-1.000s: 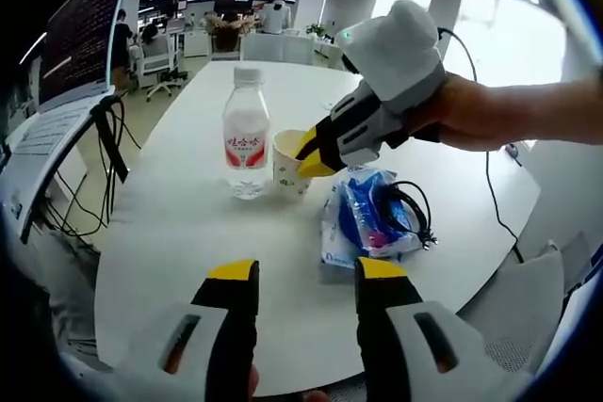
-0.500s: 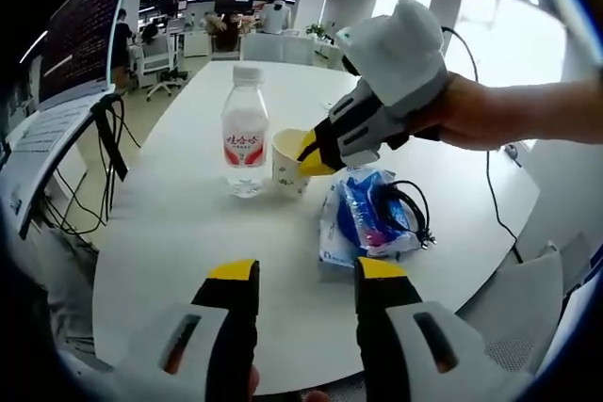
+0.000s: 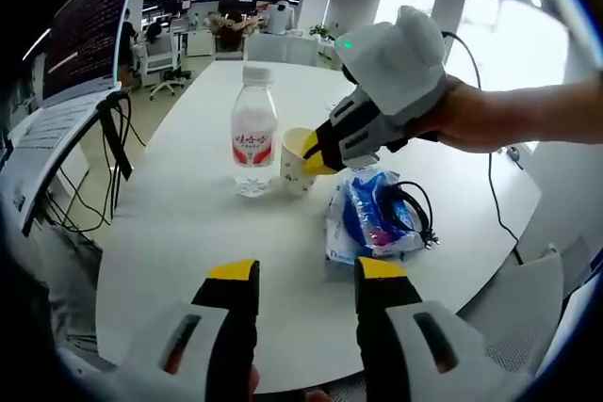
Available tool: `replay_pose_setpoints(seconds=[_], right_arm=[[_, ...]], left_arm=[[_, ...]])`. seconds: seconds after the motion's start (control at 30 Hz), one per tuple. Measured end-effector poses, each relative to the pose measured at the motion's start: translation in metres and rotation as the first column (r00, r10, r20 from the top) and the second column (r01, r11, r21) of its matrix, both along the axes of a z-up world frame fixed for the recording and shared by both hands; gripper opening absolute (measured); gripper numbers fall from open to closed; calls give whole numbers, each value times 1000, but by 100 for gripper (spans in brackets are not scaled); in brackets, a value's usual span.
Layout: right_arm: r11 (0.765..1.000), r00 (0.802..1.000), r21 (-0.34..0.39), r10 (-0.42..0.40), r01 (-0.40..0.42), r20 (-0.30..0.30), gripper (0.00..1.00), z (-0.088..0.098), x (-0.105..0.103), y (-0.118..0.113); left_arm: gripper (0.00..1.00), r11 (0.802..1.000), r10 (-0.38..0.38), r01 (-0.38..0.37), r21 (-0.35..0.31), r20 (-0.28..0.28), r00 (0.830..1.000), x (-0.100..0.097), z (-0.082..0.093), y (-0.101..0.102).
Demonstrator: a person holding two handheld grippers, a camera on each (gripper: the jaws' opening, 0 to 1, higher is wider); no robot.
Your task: Arrange the tabletop items into an orderly group along one side of the table until the central work area is clear of visible clutter.
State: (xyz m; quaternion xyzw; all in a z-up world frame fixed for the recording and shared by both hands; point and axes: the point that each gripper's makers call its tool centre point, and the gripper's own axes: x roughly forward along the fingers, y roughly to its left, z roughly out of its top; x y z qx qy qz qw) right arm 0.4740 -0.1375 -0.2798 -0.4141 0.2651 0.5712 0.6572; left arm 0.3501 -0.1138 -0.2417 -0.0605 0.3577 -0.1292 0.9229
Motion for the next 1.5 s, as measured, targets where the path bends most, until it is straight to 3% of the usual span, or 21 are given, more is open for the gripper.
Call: replay_pose_setpoints(seconds=[0.33, 0.43, 0.57, 0.73, 0.93, 1.17, 1.5], right_arm=[[1000, 1000, 17, -13, 13, 17, 15, 8, 0, -11], [998, 1000, 58, -26, 26, 2, 19, 17, -2, -12], [984, 998, 169, -58, 64, -36, 22, 36, -7, -9], [973, 995, 211, -89, 95, -37, 23, 50, -10, -21], [972, 996, 216, -92, 92, -9, 23, 57, -14, -40], [959, 986, 230, -163, 165, -25, 23, 56, -15, -74], [919, 955, 258, -291, 298, -67, 22, 53, -17, -129]], left_arm=[[40, 1000, -6, 6, 2, 3, 1000, 2, 1, -2], [40, 1000, -17, 17, 5, 2, 1000, 2, 1, -6], [40, 1000, -22, 22, 6, 3, 1000, 2, 3, -9], [40, 1000, -27, 27, 5, 2, 1000, 1, 5, -13], [40, 999, -44, 44, 13, 0, 999, 2, 6, -19], [39, 996, -79, 79, 27, 5, 997, 5, 13, -33], [39, 992, -119, 118, 38, 14, 993, 14, 18, -49]])
